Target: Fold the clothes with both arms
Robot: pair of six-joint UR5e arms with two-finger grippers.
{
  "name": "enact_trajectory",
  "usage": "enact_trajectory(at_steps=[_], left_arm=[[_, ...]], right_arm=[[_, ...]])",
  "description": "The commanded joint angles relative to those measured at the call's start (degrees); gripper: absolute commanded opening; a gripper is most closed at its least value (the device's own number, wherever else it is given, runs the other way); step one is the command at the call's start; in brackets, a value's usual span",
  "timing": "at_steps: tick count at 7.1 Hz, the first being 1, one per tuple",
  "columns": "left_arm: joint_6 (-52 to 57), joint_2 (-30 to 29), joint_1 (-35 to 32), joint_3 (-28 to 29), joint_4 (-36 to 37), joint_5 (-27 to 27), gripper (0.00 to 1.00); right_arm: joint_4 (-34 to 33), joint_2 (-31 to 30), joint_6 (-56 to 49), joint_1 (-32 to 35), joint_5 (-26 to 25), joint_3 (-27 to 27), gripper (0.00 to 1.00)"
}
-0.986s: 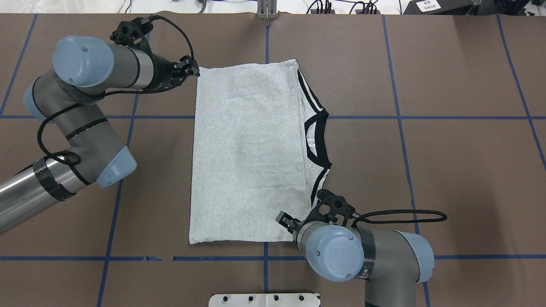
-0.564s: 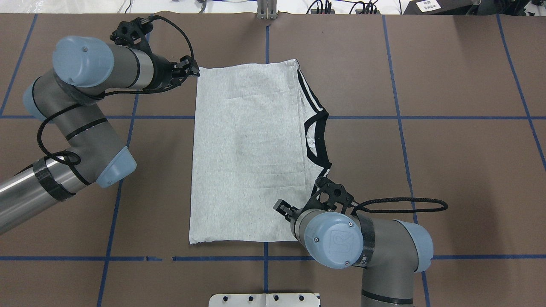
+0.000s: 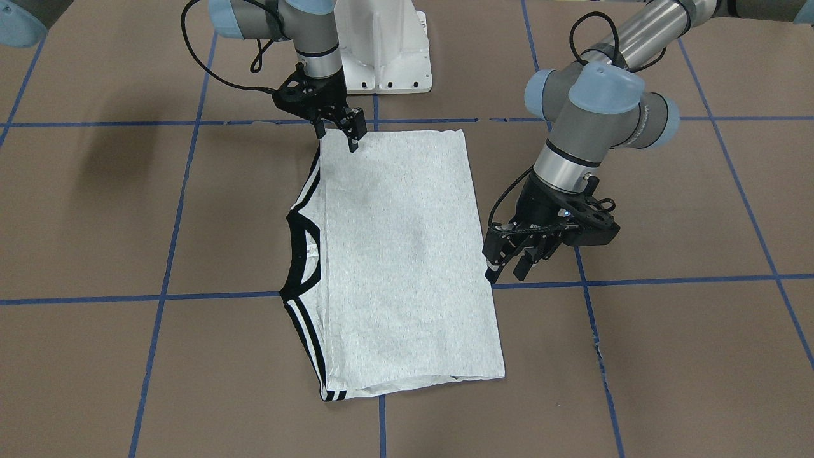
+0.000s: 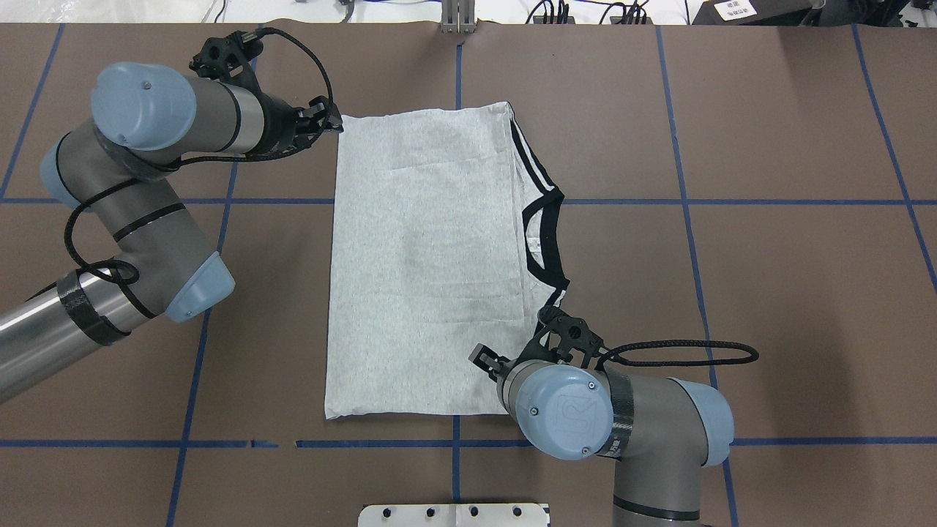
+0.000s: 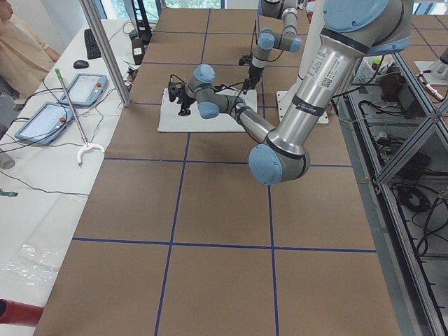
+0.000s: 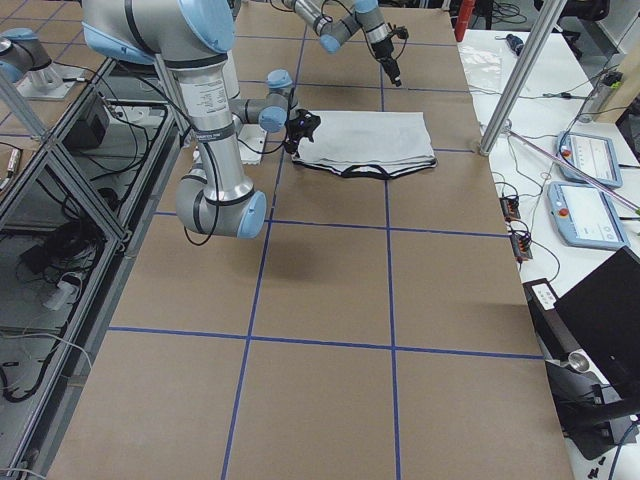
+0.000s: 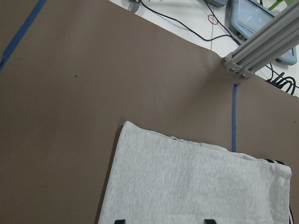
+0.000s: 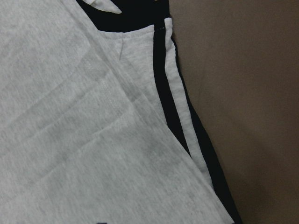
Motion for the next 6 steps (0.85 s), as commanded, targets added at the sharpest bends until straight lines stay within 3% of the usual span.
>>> enact_trajectory(at_steps=[1,6], left_arm=[[-0.1,-0.1,0.0,-0.1,0.0,0.0,0.64],[-0.4,-0.1,0.0,-0.5,0.0,0.0,0.64]], right_arm=[[0.1,0.0,0.0,-0.2,0.0,-0.6,0.91],[0.1,-0.3,0.4,-1.4,0.1,-1.2,0.91]])
